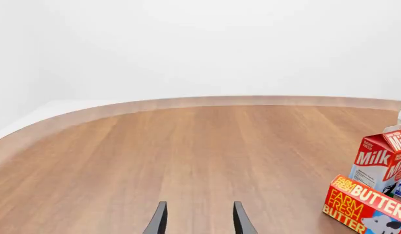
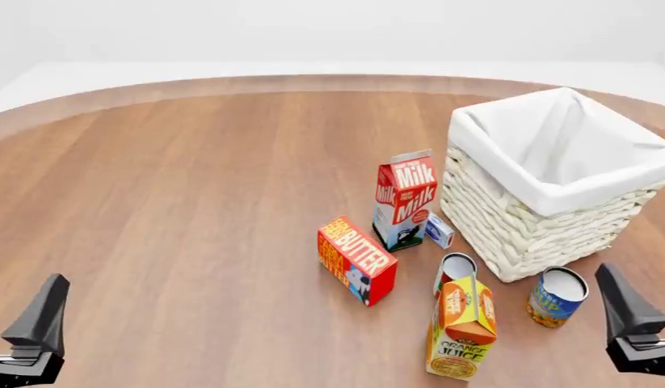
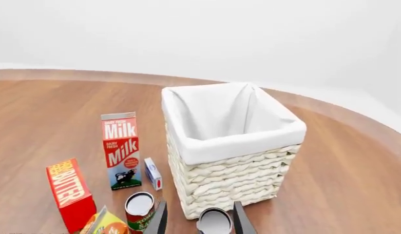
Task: Pick up the alphabet soup, and put it in the basket.
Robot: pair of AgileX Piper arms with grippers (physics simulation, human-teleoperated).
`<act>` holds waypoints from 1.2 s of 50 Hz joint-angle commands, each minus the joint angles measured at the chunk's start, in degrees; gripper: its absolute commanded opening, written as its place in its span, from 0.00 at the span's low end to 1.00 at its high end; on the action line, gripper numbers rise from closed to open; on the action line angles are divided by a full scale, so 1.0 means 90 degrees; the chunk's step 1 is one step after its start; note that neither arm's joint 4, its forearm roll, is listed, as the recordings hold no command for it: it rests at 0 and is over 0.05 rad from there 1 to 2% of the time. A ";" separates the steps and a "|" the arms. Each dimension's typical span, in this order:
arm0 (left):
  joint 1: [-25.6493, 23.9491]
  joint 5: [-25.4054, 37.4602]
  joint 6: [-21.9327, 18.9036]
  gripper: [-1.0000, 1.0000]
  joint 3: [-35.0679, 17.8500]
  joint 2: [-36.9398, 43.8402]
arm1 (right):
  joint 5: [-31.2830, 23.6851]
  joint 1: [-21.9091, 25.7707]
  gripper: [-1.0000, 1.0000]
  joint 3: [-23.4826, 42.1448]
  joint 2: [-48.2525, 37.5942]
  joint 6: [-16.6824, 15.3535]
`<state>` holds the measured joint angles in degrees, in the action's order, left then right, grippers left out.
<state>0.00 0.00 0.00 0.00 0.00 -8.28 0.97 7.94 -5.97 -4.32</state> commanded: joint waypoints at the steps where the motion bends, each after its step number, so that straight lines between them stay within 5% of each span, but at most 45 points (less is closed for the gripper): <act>1: 0.0000 0.0000 0.0000 1.00 0.0000 0.0000 | -0.0125 -0.0183 1.00 -0.0036 -0.0063 -0.0035; 37: 0.0000 0.0000 0.0000 1.00 0.0000 0.0000 | 0.0215 -0.0451 1.00 -0.0672 -0.0189 0.0004; 60: 0.0000 0.0000 0.0000 1.00 0.0000 0.0000 | 0.1242 -0.0587 1.00 -0.0880 -0.1332 0.0106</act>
<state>0.00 0.00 0.00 0.00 0.00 -0.79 -4.04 0.49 -13.60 -3.73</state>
